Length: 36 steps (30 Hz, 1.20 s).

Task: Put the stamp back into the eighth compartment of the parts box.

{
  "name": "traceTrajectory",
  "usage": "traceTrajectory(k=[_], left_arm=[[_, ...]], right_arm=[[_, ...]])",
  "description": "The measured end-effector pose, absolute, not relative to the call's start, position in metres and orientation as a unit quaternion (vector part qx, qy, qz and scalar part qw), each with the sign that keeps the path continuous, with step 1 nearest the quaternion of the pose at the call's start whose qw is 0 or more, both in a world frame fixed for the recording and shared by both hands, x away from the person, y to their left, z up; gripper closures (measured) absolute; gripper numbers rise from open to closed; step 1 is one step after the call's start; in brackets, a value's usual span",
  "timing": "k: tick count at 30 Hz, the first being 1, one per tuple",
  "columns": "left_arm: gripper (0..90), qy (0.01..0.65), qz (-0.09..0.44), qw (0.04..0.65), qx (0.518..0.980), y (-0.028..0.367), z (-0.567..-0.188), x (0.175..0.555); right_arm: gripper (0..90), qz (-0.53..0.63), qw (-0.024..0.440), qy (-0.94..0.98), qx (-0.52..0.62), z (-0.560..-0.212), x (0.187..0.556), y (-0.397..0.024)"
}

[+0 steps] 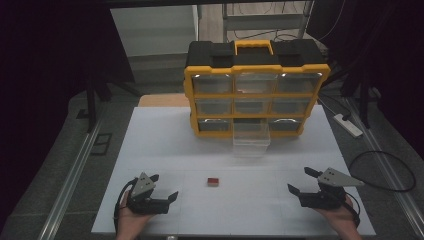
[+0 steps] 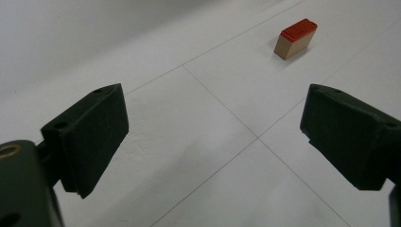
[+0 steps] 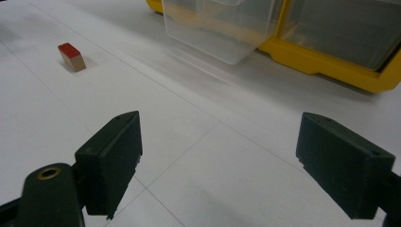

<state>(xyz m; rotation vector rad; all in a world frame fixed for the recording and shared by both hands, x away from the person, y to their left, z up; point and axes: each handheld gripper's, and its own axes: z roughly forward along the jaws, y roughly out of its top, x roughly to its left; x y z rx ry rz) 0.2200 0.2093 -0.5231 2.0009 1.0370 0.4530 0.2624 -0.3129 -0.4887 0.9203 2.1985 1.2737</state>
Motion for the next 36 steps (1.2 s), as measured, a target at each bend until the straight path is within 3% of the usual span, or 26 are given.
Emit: traceTrajectory(k=[36], left_arm=[[9.3, 0.408, 0.181, 0.41, 0.796, 0.208, -0.524, 0.22]], right_arm=[[17.0, 0.457, 0.193, 0.826, 0.267, -0.475, 0.282, -0.249]])
